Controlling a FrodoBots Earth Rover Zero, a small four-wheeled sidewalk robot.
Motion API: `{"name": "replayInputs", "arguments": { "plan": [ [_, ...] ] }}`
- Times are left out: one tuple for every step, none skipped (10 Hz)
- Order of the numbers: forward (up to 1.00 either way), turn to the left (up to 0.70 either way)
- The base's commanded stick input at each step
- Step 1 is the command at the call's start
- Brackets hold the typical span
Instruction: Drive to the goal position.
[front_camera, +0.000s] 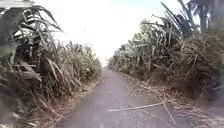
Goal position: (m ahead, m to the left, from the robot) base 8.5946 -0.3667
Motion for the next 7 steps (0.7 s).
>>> {"name": "replayInputs", "arguments": {
  "plan": [
    [0.7, -0.23],
    [0.7, 0.0],
    [0.7, 0.0],
    [0.7, 0.0],
    [0.7, 0.0],
    [0.7, 0.08],
    [0.7, 0.35]
  ]
}}
